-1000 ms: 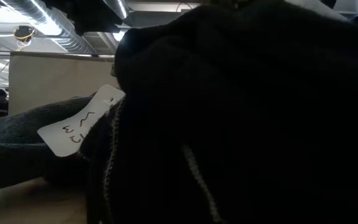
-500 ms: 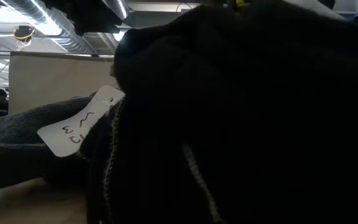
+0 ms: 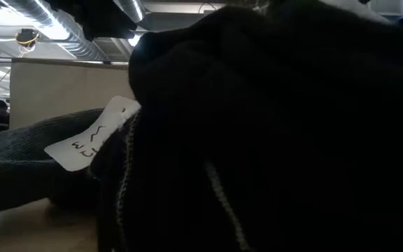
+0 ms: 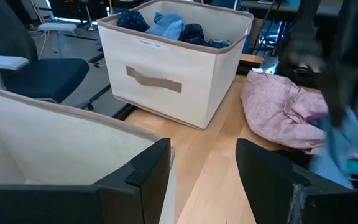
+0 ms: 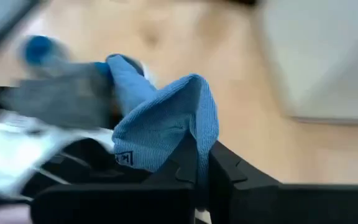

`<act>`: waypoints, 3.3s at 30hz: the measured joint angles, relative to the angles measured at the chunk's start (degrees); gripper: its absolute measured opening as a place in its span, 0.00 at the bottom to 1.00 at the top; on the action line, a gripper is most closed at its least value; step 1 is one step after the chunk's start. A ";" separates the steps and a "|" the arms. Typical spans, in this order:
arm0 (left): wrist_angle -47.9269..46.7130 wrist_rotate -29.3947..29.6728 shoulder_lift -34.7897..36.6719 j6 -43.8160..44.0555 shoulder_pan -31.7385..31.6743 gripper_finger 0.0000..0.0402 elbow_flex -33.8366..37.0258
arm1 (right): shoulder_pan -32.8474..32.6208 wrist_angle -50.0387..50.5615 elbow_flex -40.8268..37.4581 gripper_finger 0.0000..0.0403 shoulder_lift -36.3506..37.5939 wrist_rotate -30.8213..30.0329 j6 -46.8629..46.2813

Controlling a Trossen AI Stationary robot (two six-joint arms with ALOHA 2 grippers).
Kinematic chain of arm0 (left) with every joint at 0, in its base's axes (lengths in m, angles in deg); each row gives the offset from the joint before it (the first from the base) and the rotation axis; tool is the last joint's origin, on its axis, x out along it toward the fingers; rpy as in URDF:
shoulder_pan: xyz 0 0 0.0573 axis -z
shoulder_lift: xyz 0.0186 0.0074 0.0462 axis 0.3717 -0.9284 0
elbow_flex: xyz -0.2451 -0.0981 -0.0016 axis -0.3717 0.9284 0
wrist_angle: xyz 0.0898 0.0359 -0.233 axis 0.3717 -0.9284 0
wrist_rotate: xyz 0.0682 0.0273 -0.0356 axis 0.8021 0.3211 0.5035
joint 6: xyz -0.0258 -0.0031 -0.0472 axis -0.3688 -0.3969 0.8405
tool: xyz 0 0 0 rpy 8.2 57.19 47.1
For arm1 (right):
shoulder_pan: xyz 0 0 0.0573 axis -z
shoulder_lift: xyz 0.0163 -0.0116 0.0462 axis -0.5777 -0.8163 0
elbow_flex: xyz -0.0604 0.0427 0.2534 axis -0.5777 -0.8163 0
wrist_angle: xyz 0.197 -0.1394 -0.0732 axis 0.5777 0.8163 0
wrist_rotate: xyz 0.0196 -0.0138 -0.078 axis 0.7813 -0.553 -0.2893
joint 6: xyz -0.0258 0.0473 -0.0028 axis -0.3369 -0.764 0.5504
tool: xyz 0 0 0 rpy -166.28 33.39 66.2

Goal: Sort clothes
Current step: Put the blue sock into the right laundry bin, then put the gray sock into the right laundry bin

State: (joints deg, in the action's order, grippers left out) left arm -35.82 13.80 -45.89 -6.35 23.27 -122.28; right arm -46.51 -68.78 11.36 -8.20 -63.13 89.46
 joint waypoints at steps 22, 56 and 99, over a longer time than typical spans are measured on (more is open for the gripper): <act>0.57 0.04 0.00 0.37 0.00 0.44 0.00 | 15.76 -0.11 0.02 0.05 35.46 -39.26 28.85; 0.26 0.06 0.01 0.66 0.01 0.44 0.00 | 42.86 24.14 -0.02 0.34 14.62 -15.67 -0.21; 20.44 -12.87 -28.54 12.29 23.87 0.44 -0.28 | -10.74 2.06 -4.50 0.67 15.60 -10.02 -12.23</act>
State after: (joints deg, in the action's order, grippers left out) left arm -15.39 0.93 -74.44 5.95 47.14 -122.56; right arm -57.25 -66.72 6.86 7.40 -73.15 77.23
